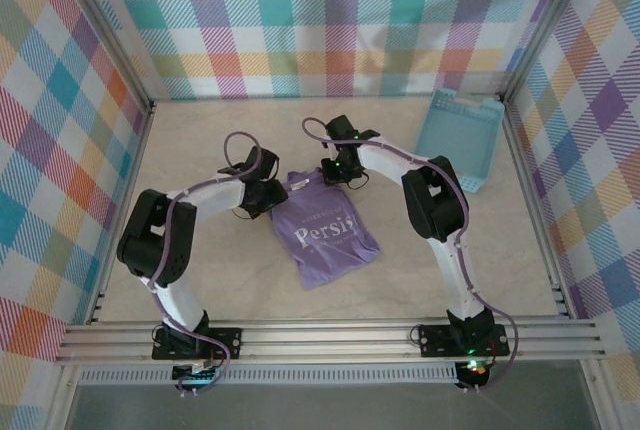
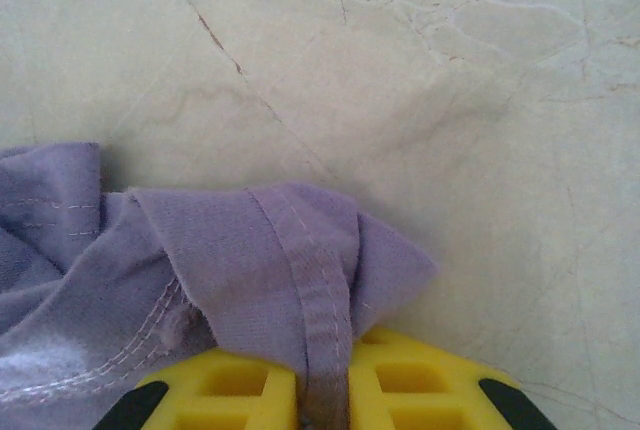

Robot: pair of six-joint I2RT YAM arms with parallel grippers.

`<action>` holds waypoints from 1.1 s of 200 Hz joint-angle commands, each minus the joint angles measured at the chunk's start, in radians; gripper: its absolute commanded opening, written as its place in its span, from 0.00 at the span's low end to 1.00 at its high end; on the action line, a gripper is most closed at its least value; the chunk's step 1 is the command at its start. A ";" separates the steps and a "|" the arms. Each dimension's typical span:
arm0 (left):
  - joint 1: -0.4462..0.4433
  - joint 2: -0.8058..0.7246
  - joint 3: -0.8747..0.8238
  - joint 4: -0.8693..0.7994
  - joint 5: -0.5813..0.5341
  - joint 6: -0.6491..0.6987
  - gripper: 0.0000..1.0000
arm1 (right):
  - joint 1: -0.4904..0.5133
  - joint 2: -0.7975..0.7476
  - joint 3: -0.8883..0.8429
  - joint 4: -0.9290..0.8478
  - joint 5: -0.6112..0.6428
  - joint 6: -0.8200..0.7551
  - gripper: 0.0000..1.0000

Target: Fold the inside-out t-shirt

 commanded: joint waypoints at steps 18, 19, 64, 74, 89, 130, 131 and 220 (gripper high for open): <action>-0.008 0.049 0.046 0.009 0.033 0.009 0.57 | 0.013 0.021 -0.039 -0.033 -0.019 0.010 0.17; -0.008 0.050 0.047 0.009 0.033 0.010 0.56 | 0.013 0.022 -0.039 -0.032 -0.020 0.009 0.17; -0.008 0.124 0.087 -0.001 0.039 0.018 0.48 | 0.014 0.024 -0.046 -0.031 -0.016 0.010 0.17; -0.008 0.137 0.092 -0.005 0.041 0.019 0.44 | 0.014 0.023 -0.049 -0.030 -0.012 0.011 0.17; -0.008 0.139 0.085 0.008 0.044 0.014 0.34 | 0.014 0.021 -0.053 -0.030 -0.001 0.012 0.17; -0.007 0.072 0.083 0.004 0.008 0.040 0.13 | -0.032 -0.022 -0.097 0.026 -0.058 0.058 0.04; -0.007 0.069 0.083 0.004 0.006 0.041 0.12 | -0.034 -0.026 -0.099 0.028 -0.064 0.058 0.04; 0.078 -0.166 0.099 0.109 0.068 0.103 0.00 | -0.119 -0.186 -0.054 0.208 -0.356 0.173 0.00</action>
